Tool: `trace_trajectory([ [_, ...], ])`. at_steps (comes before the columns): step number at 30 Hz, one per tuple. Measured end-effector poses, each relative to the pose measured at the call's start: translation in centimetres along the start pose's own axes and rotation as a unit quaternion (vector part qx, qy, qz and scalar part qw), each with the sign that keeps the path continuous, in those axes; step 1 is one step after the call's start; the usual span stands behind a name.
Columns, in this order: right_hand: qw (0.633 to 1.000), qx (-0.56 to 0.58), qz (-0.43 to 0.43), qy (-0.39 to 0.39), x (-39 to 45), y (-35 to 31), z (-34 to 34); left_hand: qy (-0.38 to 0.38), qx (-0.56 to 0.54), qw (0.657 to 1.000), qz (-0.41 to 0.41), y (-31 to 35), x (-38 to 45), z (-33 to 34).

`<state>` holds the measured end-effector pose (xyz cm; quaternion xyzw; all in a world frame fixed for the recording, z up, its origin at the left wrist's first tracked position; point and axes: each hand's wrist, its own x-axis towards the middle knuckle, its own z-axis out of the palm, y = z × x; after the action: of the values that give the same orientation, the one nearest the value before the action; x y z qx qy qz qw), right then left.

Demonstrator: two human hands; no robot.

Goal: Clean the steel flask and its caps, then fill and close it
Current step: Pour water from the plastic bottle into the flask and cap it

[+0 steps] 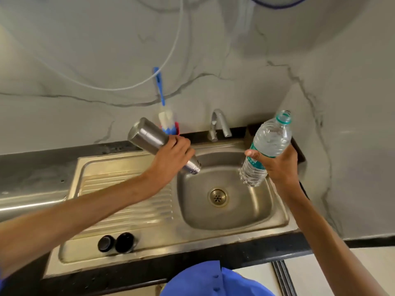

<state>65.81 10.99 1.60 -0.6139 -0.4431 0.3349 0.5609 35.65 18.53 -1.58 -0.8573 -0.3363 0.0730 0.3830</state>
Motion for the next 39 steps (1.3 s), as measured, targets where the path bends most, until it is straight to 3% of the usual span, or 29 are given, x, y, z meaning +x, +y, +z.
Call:
trace_trajectory([
  [5,0.999,-0.034,0.003,0.004,2.1,1.7,-5.5,-0.029,0.033,0.999,0.021,1.8,5.0,-2.5],
  [10,0.999,-0.037,0.007,-0.007,3.5,2.5,-8.7,-0.014,0.012,1.000,-0.015,3.1,6.7,-3.8],
  [13,0.998,-0.053,0.008,-0.016,4.2,2.7,-9.9,-0.022,-0.116,0.988,-0.096,4.3,6.6,-4.8],
  [16,0.995,-0.091,0.002,-0.029,4.8,2.7,-10.7,-0.083,-0.291,0.924,-0.235,5.7,5.8,-6.4],
  [18,0.993,-0.110,-0.007,-0.041,5.1,2.6,-11.0,-0.141,-0.419,0.824,-0.355,6.8,5.1,-7.3],
  [20,0.989,-0.139,-0.022,-0.050,5.2,2.2,-11.2,-0.153,-0.508,0.731,-0.429,8.3,4.2,-7.5],
  [22,0.982,-0.167,-0.046,-0.071,5.3,1.9,-11.3,-0.145,-0.553,0.684,-0.453,10.4,3.3,-7.6],
  [24,0.973,-0.191,-0.075,-0.107,5.4,1.6,-11.3,-0.139,-0.573,0.663,-0.461,12.2,2.6,-7.8],
  [29,0.938,-0.271,-0.124,-0.177,5.7,1.5,-10.5,-0.156,-0.613,0.627,-0.455,13.7,2.2,-8.4],
  [39,0.836,-0.405,-0.328,-0.170,4.7,1.0,-8.2,-0.137,-0.630,0.643,-0.414,12.6,3.3,-9.2],
])
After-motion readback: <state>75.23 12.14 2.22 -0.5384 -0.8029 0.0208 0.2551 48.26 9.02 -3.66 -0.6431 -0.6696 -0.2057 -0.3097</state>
